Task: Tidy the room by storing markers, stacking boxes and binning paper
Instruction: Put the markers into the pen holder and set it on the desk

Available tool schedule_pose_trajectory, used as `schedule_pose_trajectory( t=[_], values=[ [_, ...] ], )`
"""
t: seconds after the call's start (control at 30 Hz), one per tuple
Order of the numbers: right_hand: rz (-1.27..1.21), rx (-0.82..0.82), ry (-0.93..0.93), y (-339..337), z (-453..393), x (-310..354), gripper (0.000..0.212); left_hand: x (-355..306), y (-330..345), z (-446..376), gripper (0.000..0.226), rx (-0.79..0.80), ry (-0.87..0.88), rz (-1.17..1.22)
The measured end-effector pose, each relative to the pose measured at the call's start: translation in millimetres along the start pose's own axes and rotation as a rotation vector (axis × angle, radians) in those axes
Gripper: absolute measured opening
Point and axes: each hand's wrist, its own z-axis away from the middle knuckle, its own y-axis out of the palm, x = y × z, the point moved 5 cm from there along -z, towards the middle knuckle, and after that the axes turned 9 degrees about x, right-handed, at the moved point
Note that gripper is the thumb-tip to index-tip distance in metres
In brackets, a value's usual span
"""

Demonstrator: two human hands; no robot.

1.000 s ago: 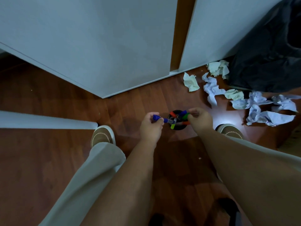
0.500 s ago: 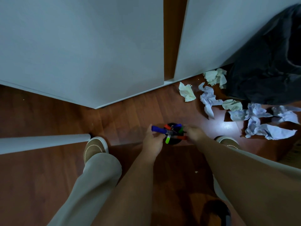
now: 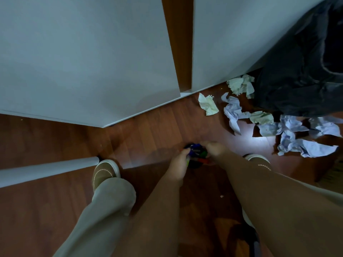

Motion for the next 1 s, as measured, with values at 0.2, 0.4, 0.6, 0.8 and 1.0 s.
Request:
schedule_pose_trajectory(
  t=[0.2, 0.4, 0.6, 0.8, 1.0],
  values=[
    [0.066, -0.008, -0.030, 10, 29, 2, 0.047, -22, -8, 55, 0.064, -0.004, -0.026, -0.044],
    [0.082, -0.030, -0.193, 60, 75, 35, 0.038, -54, -42, 117, 0.046, -0.116, 0.121, -0.011],
    [-0.008, 0.013, -0.428, 129, 145, 75, 0.034, -101, -93, 205, 0.037, -0.244, 0.423, 0.037],
    [-0.206, 0.099, -0.652, 190, 229, 95, 0.032, -139, -126, 305, 0.024, -0.295, 0.665, 0.082],
    [-0.388, 0.166, -0.816, 234, 329, 93, 0.024, -154, -142, 407, 0.031, -0.237, 0.942, 0.055]
  ],
)
